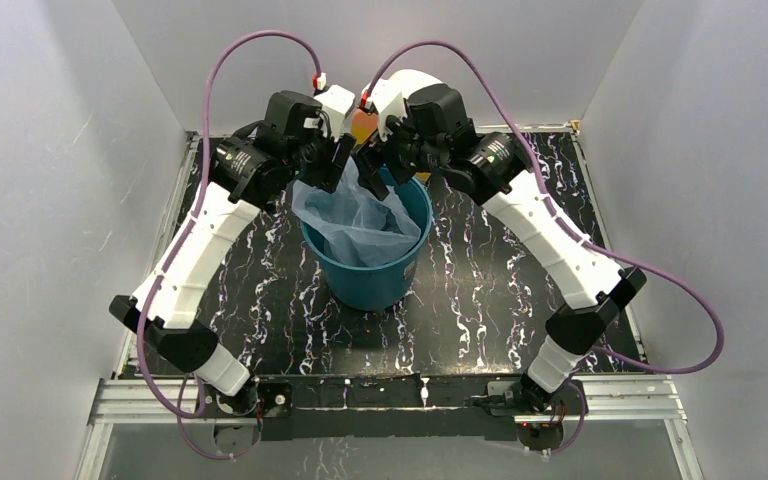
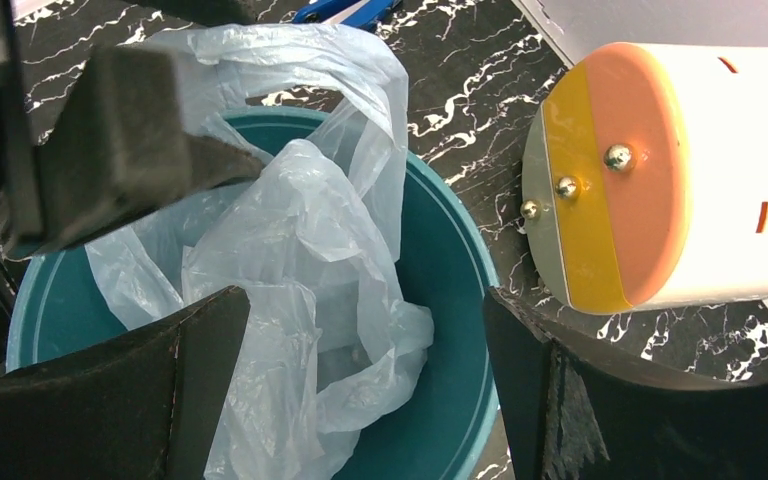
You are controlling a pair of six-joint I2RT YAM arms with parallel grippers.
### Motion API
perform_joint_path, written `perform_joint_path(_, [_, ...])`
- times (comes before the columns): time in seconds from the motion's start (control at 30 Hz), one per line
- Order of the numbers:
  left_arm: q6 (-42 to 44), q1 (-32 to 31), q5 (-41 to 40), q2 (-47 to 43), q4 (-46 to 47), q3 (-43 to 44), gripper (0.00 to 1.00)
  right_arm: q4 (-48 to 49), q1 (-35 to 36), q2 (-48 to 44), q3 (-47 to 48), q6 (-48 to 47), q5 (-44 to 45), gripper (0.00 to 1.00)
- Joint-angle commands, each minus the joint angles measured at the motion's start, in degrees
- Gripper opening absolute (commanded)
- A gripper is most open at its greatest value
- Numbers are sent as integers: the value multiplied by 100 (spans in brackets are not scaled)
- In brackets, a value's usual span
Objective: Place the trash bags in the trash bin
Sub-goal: Place the trash bag in the trash bin.
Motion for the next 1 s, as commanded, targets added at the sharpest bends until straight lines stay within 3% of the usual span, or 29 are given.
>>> perform_joint_path(0.0, [130, 127, 16, -211, 86, -41, 58, 200, 23, -501, -105, -10, 246, 97])
perform_joint_path(0.13, [52, 206, 86, -379, 410, -256, 49, 118, 20, -632, -74, 153, 150, 96])
perform_joint_path(0.33, [-122, 274, -7, -586, 559, -536, 8, 262, 160, -601, 8, 435, -669, 95])
perform_joint_path(0.57, [-456, 301, 87, -1106, 791, -1101, 2, 538, 308, -240, -64, 269, 408, 96])
perform_joint_path(0.63, [-603, 301, 83, -1264, 898, -1303, 1, 738, 315, -160, -93, 231, 814, 92])
perform_joint_path(0.77, [-715, 310, -51, -1527, 999, -1547, 0, 1179, 317, -120, -193, 332, 1626, 50])
perform_joint_path(0.8, [-738, 310, -112, -1611, 1058, -1663, 0, 1290, 316, -176, -284, 337, 1713, 32])
perform_joint_path(0.83, [-780, 310, -199, -1686, 1129, -1769, 0, 1431, 315, -246, -385, 378, 1824, 21])
perform_joint_path(0.97, [-1051, 355, -1023, -1957, 1263, -2214, 0, 1665, 34, -496, -847, 674, 2252, 9])
